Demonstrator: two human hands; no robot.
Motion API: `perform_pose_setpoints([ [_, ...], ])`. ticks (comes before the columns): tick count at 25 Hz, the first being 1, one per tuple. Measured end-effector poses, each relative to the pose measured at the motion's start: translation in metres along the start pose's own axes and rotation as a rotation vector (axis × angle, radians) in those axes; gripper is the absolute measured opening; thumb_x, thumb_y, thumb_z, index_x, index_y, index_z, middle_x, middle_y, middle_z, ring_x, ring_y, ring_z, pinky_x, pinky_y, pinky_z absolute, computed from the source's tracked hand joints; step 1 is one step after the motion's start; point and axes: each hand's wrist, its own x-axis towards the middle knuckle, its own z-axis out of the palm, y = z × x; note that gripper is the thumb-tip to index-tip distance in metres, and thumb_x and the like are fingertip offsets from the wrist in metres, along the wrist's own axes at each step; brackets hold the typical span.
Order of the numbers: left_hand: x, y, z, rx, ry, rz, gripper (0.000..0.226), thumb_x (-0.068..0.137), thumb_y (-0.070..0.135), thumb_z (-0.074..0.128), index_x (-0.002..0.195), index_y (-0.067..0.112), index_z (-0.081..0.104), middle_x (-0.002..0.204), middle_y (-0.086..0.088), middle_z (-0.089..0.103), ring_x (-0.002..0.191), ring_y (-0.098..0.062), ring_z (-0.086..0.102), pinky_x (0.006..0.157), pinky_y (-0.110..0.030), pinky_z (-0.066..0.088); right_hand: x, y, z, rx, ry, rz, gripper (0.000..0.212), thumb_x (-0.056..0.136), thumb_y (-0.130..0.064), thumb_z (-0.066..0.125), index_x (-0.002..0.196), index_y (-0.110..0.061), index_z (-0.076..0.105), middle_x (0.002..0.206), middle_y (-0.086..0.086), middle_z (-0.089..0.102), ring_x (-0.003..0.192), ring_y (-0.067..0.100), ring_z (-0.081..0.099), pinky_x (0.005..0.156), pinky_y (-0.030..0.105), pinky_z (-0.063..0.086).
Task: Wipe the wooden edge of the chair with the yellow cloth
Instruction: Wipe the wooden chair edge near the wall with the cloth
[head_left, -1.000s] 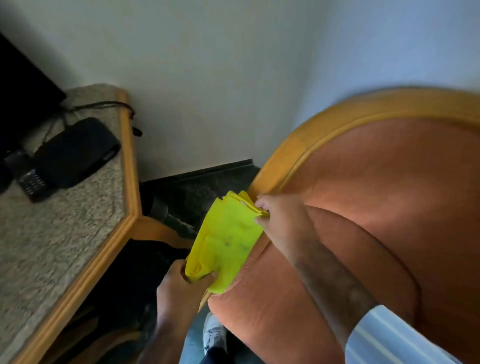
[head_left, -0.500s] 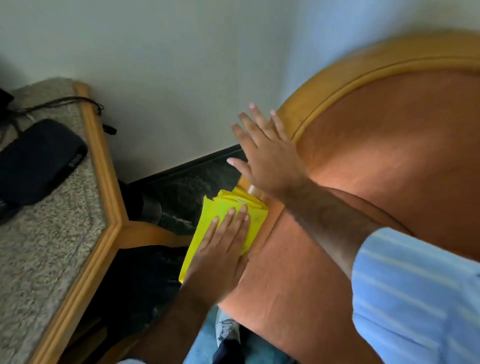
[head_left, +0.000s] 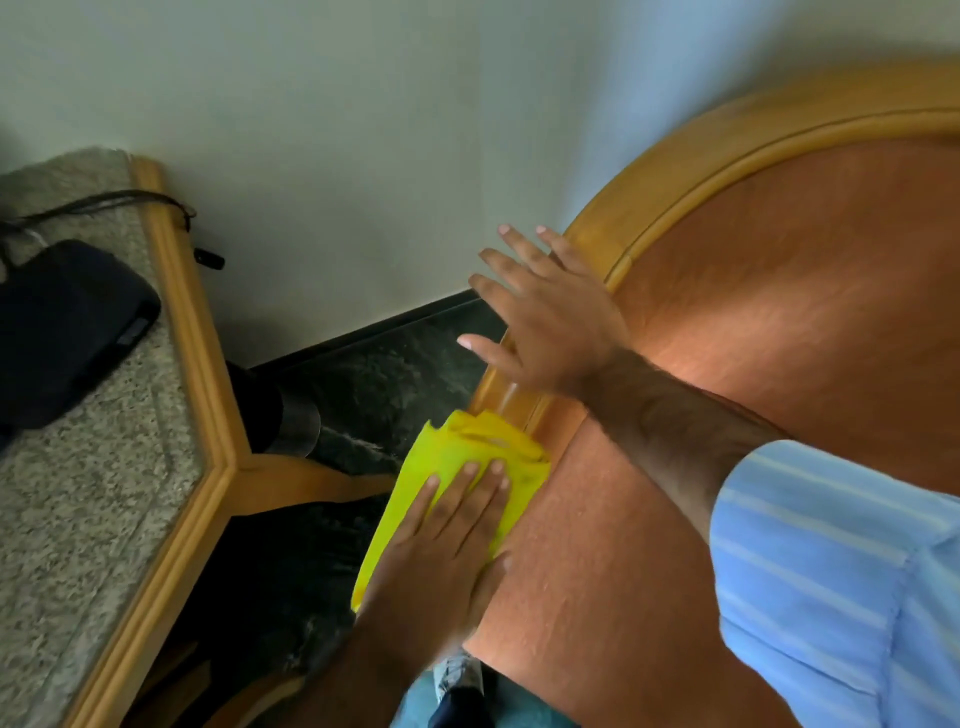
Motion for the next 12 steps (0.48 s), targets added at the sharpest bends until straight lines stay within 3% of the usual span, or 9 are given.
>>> perform_pose_setpoints([
  [4, 0.019, 0.004, 0.002, -0.051, 0.013, -0.028, 0.068, 0.107, 0.049, 0.035, 0.163, 0.012, 0.022, 0.173, -0.004, 0.017, 0.159, -0.024, 0.018, 0.130, -0.047, 0.021, -0.001, 0.002, 0.004, -0.025, 0.081, -0.005, 0.070, 0.099, -0.068, 0.035, 0.139, -0.017, 0.062, 0.153, 0.009, 0.057, 0.153, 0.030, 0.038, 0.127, 0.052, 0.024],
  [9, -0.066, 0.008, 0.009, -0.118, -0.078, -0.072, 0.069, 0.107, 0.052, 0.034, 0.162, 0.011, 0.024, 0.172, -0.005, 0.022, 0.159, -0.023, 0.022, 0.124, -0.046, 0.026, -0.001, 0.003, -0.001, -0.054, 0.045, -0.014, 0.074, 0.101, -0.069, 0.031, 0.143, -0.014, 0.058, 0.155, 0.010, 0.054, 0.155, 0.029, 0.035, 0.128, 0.051, 0.022],
  [12, -0.070, 0.003, 0.007, -0.071, -0.102, -0.044, 0.068, 0.107, 0.052, 0.035, 0.161, 0.010, 0.029, 0.171, -0.006, 0.023, 0.156, -0.026, 0.029, 0.122, -0.048, 0.029, -0.001, 0.004, 0.000, -0.052, 0.040, -0.002, 0.075, 0.100, -0.070, 0.032, 0.143, -0.014, 0.058, 0.156, 0.011, 0.054, 0.155, 0.030, 0.034, 0.128, 0.052, 0.022],
])
